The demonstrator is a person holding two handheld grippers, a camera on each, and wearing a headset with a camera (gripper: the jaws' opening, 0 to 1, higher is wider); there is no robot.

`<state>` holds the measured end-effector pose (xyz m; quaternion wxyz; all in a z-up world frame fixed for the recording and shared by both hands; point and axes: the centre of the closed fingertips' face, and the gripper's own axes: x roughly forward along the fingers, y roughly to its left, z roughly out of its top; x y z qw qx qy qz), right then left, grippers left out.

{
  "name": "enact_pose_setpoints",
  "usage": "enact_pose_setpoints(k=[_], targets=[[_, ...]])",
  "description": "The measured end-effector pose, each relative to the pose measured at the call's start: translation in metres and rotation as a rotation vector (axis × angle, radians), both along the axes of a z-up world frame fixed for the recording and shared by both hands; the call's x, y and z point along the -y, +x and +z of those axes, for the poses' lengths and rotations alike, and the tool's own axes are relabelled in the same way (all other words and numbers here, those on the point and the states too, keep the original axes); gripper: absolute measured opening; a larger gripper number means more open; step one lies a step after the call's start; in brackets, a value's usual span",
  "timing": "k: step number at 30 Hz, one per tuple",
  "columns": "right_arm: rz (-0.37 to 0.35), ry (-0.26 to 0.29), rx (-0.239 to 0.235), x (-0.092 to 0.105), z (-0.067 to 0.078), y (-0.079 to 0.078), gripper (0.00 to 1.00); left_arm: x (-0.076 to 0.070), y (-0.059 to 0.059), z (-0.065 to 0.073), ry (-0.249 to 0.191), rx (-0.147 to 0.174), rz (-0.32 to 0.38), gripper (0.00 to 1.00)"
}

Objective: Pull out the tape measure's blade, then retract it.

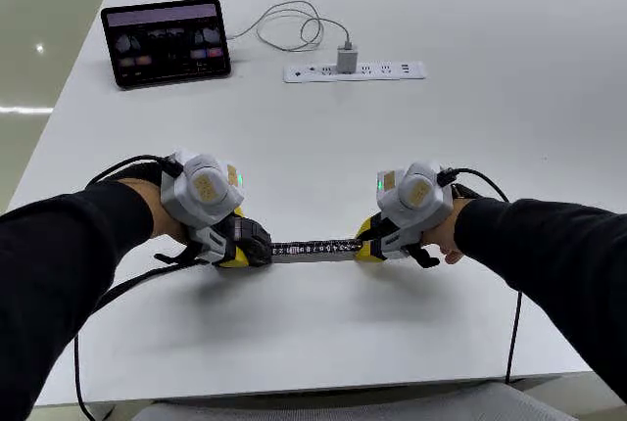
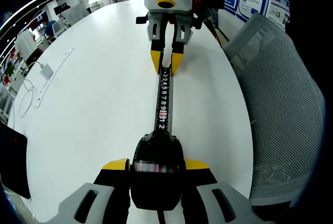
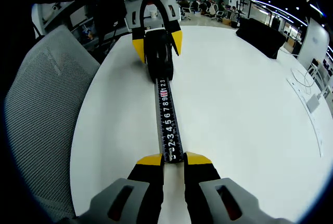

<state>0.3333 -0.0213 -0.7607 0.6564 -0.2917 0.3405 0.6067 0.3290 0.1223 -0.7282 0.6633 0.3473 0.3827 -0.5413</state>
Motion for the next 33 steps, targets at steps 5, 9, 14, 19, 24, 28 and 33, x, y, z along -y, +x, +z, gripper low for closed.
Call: enact_pose_setpoints(k=[5,9,14,19,24,28,33], targets=[[-0.005,-0.001,-0.001,0.005,0.0,0.001,0.09,0.0,0.0,0.0,0.001,0.001,-0.001,0.34],[-0.005,-0.003,-0.001,0.009,0.0,0.001,0.09,0.0,0.0,0.0,0.001,0.001,0.0,0.34],[-0.01,-0.005,-0.002,0.014,0.0,0.002,0.09,0.0,-0.001,0.001,0.001,0.003,0.005,0.34],[-0.013,-0.01,-0.003,0.018,0.001,0.002,0.09,0.0,-0.001,0.001,0.001,0.003,0.007,0.34],[-0.017,-0.009,-0.002,0.022,0.001,0.003,0.09,0.001,-0.001,0.001,0.001,0.003,0.009,0.34],[-0.019,-0.009,-0.006,0.025,0.002,0.003,0.09,0.001,-0.001,0.001,0.003,0.002,0.008,0.34],[-0.022,-0.011,-0.006,0.03,0.002,0.002,0.09,0.001,-0.001,0.001,0.003,0.002,0.009,0.34]])
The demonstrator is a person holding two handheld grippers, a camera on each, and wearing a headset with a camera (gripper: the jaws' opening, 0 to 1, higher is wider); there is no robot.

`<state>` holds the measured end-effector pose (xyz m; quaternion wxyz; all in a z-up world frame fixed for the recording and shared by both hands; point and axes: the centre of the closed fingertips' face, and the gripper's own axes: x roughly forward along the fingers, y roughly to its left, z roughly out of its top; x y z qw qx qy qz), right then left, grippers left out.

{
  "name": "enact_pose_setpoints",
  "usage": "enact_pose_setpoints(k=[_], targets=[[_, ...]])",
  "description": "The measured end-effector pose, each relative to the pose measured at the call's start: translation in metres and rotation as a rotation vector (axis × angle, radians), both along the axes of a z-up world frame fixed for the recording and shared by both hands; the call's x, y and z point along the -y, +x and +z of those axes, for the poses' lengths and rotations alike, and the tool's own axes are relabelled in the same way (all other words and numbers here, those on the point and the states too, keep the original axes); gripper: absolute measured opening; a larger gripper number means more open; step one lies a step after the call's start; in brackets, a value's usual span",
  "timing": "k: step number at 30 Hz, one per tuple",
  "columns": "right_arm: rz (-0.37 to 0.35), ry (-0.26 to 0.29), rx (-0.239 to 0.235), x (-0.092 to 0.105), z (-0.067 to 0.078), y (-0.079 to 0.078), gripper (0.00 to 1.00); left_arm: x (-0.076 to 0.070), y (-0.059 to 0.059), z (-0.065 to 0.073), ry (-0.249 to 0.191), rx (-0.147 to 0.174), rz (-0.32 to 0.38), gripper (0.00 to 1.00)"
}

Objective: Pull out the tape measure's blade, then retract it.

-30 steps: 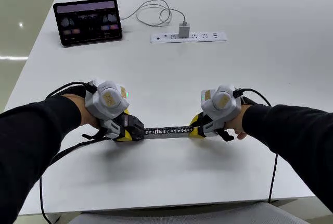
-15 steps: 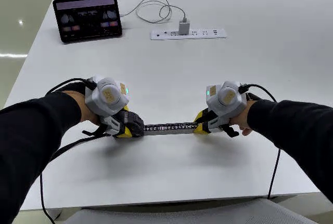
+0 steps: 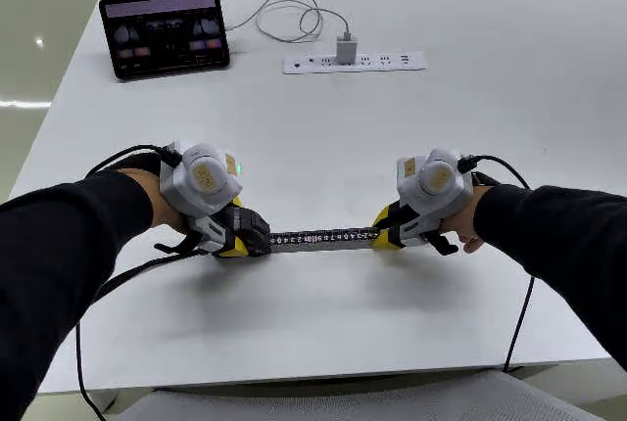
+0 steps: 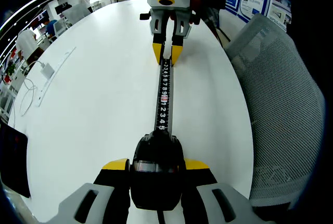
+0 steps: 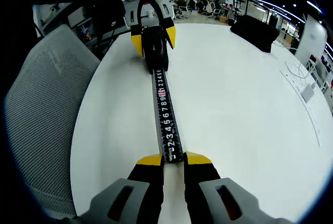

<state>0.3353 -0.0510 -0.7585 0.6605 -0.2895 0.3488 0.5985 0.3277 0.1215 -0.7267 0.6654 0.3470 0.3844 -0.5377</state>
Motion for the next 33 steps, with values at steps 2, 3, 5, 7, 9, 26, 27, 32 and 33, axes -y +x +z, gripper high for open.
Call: enact_pose_setpoints(k=[2,3,5,7,9,26,27,32,33], targets=[[-0.002,0.0,0.0,0.002,0.0,0.0,0.09,0.0,0.0,0.0,0.0,-0.001,0.0,0.34],[-0.004,0.0,-0.001,0.003,0.0,0.001,0.09,0.0,0.0,0.0,0.0,-0.001,0.0,0.34],[-0.006,-0.001,-0.002,0.004,0.0,0.0,0.09,0.0,0.0,0.0,0.0,-0.002,0.0,0.34],[-0.008,-0.002,-0.002,0.006,0.001,0.0,0.09,0.0,0.0,0.0,0.0,-0.002,0.001,0.34],[-0.011,-0.003,-0.003,0.008,0.001,0.001,0.09,0.0,0.0,0.0,0.0,-0.002,0.001,0.34],[-0.034,-0.009,-0.006,0.025,0.0,0.001,0.09,-0.001,0.002,-0.002,0.001,-0.001,-0.001,0.34],[-0.035,-0.009,-0.006,0.026,0.001,0.001,0.09,-0.001,0.002,-0.002,0.001,-0.001,0.0,0.34],[-0.036,-0.012,-0.002,0.029,0.001,-0.001,0.09,0.0,0.002,-0.002,0.001,-0.001,0.001,0.34],[-0.037,-0.012,-0.002,0.03,0.001,-0.001,0.09,0.0,0.002,-0.002,0.001,-0.001,0.001,0.34]])
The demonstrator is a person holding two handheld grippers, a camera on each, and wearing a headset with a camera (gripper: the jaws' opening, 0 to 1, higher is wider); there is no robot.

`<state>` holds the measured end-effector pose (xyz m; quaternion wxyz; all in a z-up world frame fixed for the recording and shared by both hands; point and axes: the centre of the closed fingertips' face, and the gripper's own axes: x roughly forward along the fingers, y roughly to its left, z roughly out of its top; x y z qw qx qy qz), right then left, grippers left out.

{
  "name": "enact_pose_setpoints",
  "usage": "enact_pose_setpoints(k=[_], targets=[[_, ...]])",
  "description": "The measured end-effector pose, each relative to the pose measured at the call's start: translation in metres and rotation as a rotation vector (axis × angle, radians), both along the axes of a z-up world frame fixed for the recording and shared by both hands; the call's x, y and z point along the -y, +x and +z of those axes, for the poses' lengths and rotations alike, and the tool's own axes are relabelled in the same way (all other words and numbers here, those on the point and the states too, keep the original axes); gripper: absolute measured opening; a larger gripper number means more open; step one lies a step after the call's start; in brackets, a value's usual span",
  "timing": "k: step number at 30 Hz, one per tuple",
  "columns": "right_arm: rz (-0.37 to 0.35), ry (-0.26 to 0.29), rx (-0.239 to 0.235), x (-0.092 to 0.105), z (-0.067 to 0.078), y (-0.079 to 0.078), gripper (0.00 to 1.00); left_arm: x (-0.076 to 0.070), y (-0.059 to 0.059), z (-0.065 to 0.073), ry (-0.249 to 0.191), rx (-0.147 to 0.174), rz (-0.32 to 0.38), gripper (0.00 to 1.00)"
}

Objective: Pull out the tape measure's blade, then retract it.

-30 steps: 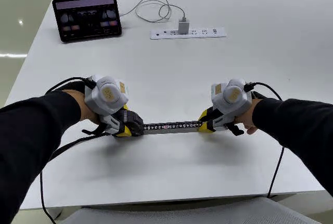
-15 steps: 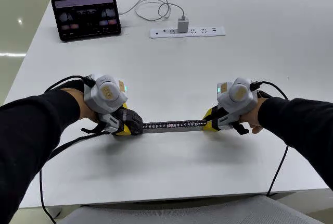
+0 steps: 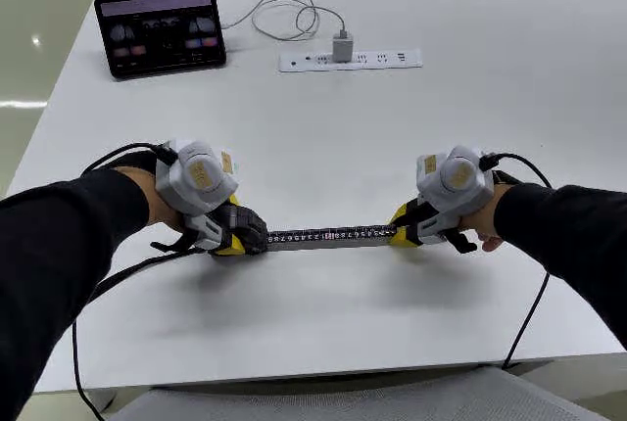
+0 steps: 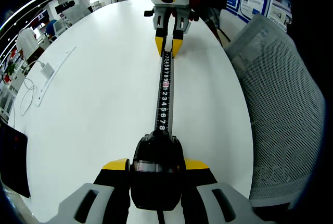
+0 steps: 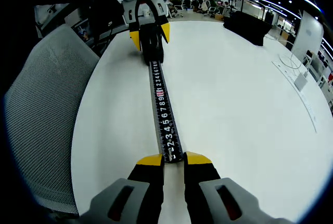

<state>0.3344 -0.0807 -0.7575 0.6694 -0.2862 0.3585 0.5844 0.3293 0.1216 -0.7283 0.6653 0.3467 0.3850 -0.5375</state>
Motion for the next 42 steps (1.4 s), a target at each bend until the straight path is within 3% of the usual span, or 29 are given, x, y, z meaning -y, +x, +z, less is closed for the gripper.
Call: enact_pose_setpoints(k=[42], targets=[[-0.032,-0.012,-0.005,0.032,0.001,0.001,0.09,0.0,0.0,0.001,-0.002,0.0,0.003,0.34]])
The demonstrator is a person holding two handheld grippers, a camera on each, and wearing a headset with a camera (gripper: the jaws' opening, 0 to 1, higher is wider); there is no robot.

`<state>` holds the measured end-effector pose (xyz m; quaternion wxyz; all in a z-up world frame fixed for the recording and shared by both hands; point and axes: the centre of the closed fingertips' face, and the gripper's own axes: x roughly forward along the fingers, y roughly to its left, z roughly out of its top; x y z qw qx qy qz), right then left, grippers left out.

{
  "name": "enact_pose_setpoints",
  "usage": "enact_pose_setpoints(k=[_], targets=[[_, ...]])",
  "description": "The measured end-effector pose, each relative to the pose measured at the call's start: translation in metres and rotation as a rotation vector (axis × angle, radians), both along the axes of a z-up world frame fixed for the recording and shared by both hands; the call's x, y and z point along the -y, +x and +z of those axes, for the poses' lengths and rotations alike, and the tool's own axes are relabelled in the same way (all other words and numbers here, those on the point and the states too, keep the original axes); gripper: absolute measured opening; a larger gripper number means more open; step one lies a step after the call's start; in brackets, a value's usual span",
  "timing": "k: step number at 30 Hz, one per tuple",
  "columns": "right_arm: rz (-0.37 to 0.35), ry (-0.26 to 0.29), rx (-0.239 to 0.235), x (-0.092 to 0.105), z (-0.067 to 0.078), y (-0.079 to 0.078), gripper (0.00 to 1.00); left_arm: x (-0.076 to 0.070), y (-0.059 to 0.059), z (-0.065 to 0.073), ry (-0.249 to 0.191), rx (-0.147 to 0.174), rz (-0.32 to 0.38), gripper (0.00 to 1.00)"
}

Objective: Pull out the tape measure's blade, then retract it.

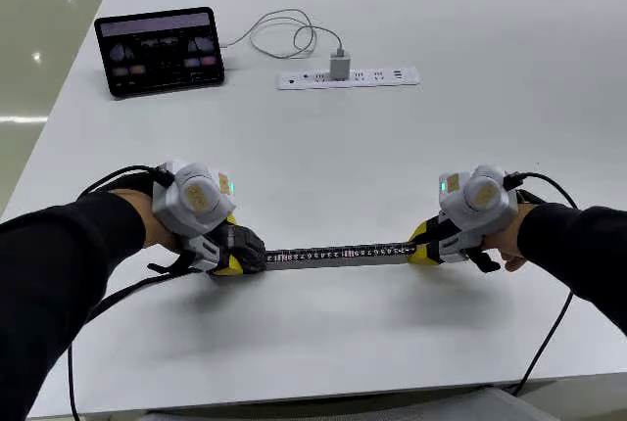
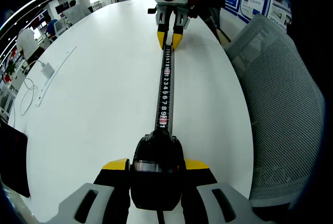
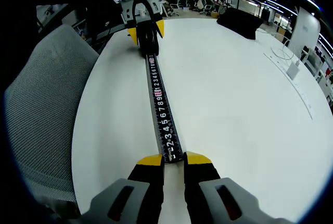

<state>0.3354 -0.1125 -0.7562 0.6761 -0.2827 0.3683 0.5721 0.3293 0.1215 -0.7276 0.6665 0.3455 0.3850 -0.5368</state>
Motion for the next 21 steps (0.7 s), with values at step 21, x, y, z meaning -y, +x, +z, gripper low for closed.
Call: enact_pose_setpoints(k=[21], targets=[[-0.011,0.003,-0.004,0.0012,0.004,-0.0033,0.09,-0.0001,0.0003,-0.0001,-0.003,-0.002,0.002,0.34]])
